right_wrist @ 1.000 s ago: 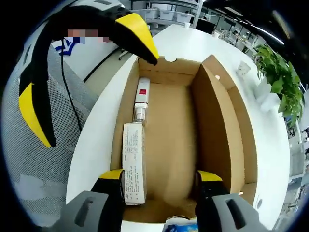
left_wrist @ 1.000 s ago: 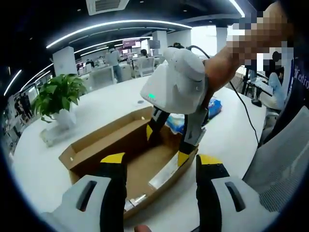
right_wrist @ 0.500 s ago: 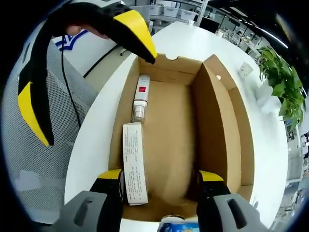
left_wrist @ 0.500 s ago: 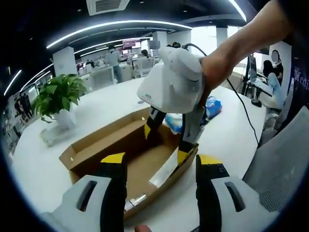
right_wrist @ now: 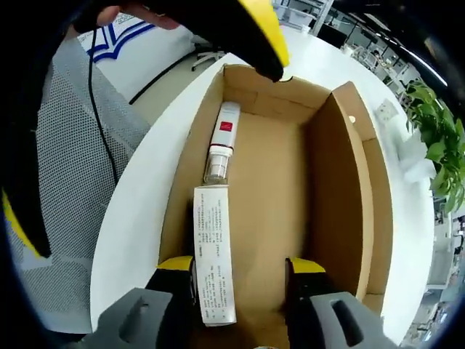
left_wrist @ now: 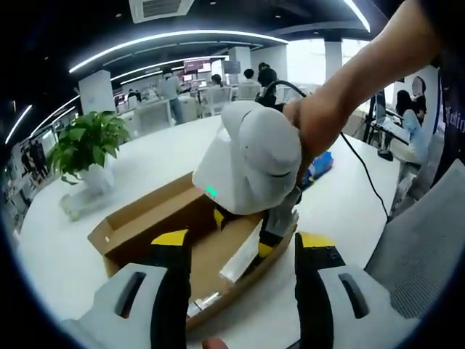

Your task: Operate the shoe box by opening the lid, removing the specified soft item, and placing it in the target area until the item is outside and the box remains undamaged.

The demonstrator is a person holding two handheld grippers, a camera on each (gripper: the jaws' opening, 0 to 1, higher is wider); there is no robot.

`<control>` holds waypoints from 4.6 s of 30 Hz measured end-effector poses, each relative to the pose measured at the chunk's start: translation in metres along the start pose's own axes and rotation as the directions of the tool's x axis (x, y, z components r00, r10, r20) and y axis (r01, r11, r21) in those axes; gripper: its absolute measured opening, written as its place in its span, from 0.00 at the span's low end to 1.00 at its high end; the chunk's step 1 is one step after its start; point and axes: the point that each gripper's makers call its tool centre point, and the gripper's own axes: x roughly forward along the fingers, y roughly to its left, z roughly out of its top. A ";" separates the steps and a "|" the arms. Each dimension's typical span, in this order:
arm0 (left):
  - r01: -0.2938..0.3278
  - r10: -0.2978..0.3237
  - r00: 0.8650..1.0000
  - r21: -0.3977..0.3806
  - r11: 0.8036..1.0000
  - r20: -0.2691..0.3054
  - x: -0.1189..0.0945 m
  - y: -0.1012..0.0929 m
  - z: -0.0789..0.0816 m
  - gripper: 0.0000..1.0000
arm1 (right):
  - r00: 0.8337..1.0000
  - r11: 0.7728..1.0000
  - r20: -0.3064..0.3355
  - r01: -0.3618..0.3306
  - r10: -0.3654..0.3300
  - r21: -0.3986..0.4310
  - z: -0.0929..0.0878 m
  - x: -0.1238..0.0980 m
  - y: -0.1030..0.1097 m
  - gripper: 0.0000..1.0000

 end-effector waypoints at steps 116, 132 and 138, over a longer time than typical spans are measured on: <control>0.053 -0.049 0.997 0.082 0.995 -0.051 0.003 -0.022 -0.011 0.56 | 0.978 0.859 -0.010 0.187 -0.207 0.477 -0.176 -0.149 0.067 0.16; 0.031 -0.026 0.998 0.070 0.997 -0.064 0.002 -0.016 -0.015 0.56 | 0.980 0.864 -0.016 0.181 -0.197 0.470 -0.197 -0.152 0.058 0.16; 0.024 -0.019 0.998 0.066 0.998 -0.066 0.001 -0.014 -0.015 0.56 | 0.979 0.865 -0.023 0.189 -0.202 0.464 -0.207 -0.159 0.048 0.16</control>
